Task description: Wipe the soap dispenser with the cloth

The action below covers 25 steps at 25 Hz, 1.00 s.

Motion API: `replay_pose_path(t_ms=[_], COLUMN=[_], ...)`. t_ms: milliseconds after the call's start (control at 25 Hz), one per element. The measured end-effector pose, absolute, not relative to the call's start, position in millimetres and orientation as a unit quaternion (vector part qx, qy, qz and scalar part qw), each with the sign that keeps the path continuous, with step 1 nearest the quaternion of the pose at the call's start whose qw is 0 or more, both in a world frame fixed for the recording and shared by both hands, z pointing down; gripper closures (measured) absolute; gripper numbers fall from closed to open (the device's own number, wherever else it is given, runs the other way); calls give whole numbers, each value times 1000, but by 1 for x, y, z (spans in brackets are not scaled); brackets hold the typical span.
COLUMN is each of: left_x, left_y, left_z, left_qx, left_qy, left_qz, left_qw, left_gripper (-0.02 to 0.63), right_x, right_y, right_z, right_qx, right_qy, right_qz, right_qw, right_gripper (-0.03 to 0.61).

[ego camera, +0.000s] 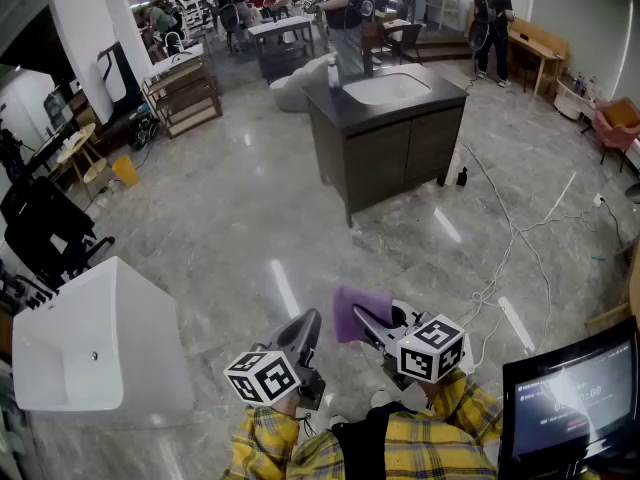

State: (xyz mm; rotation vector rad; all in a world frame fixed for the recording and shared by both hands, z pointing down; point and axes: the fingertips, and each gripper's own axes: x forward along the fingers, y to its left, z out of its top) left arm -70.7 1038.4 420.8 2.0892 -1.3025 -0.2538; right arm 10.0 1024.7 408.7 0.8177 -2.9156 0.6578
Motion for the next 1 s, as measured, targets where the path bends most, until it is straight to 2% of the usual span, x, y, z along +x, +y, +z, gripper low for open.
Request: replay_pose_path(t_ms=[1000], left_x=[-21], left_y=[960], left_z=[426], left_qx=[790], left_qy=[-519], left_qz=[-85], left_qw=[316], left_gripper=[606], right_x=[66], right_y=[953], right_z=[426], right_qx=[244], right_qy=[-941], right_qz=[235], right_qw=[18], right_gripper=[537])
